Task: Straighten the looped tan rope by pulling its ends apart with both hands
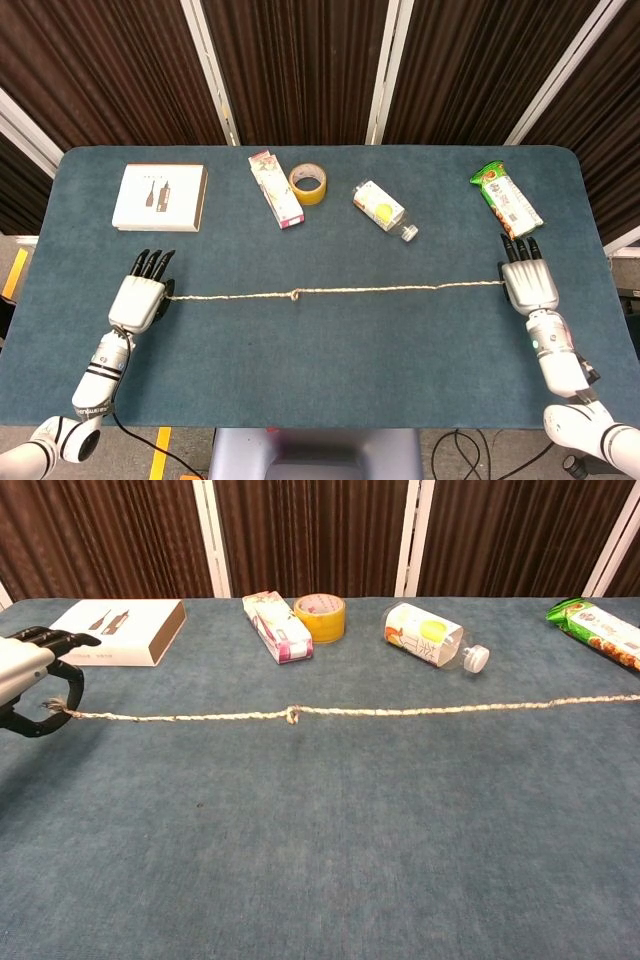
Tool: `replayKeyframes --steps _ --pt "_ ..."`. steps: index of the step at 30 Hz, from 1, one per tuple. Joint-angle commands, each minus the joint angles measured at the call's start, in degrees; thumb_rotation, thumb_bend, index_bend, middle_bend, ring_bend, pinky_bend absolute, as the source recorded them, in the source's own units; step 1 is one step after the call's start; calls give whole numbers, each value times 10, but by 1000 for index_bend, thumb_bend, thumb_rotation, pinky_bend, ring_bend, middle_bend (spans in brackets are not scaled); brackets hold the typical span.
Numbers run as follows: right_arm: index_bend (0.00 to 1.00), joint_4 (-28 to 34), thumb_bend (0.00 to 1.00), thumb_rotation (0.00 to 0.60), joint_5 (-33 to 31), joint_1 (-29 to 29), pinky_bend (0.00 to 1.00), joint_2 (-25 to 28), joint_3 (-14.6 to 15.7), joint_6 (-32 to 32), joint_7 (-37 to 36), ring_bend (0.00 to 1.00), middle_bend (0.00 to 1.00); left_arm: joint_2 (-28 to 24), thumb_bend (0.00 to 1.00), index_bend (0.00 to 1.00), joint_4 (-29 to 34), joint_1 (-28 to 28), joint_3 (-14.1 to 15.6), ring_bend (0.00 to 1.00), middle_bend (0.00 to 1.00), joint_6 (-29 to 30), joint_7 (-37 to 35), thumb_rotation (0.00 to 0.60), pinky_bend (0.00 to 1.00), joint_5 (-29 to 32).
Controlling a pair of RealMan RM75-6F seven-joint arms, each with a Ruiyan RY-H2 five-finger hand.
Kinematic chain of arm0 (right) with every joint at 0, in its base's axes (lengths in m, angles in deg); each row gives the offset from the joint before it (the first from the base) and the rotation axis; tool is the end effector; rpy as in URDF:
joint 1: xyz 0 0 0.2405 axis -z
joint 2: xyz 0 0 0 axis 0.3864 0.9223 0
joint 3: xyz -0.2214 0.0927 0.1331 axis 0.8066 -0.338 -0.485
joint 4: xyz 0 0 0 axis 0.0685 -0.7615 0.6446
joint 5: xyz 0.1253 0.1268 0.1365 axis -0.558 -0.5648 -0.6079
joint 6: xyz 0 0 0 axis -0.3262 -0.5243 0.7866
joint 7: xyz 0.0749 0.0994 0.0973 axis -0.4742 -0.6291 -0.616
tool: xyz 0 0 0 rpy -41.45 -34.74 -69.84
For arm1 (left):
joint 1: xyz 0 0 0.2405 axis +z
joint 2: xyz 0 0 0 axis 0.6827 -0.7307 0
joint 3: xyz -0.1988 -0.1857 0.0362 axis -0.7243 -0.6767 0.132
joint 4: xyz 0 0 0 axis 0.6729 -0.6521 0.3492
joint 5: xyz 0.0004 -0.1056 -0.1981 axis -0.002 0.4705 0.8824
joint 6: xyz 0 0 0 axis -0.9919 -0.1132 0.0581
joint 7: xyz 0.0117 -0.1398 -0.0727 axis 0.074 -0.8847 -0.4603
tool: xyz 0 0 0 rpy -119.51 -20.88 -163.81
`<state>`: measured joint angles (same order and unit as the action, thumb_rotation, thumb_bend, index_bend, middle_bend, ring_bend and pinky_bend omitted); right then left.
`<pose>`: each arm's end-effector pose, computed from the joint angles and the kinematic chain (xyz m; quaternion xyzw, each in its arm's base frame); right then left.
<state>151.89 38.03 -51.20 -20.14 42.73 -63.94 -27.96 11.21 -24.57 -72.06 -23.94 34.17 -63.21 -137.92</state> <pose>-0.3636 -0.3595 0.0720 0.7046 -0.3007 0.1733 0.6189 -0.3089 0.3526 0.0043 -0.7262 -0.2590 -0.3296 0.5449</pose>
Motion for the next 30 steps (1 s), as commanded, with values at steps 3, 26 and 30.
replayKeyframes --steps 3,26,30 --pt "706 -16 573 600 1 7 0 -4 2 6 -6 0 0 4 455 609 -12 0 1 0 47 -10 -8 600 71 1" --pt "695 -56 573 600 -4 20 0 -11 -3 27 -3 0 0 32 457 609 -69 -4 1 0 50 -33 -30 600 73 0" --pt "682 -66 573 600 -5 20 0 -18 -3 34 1 0 0 37 455 602 -76 -5 5 0 53 -42 -30 600 74 -1"
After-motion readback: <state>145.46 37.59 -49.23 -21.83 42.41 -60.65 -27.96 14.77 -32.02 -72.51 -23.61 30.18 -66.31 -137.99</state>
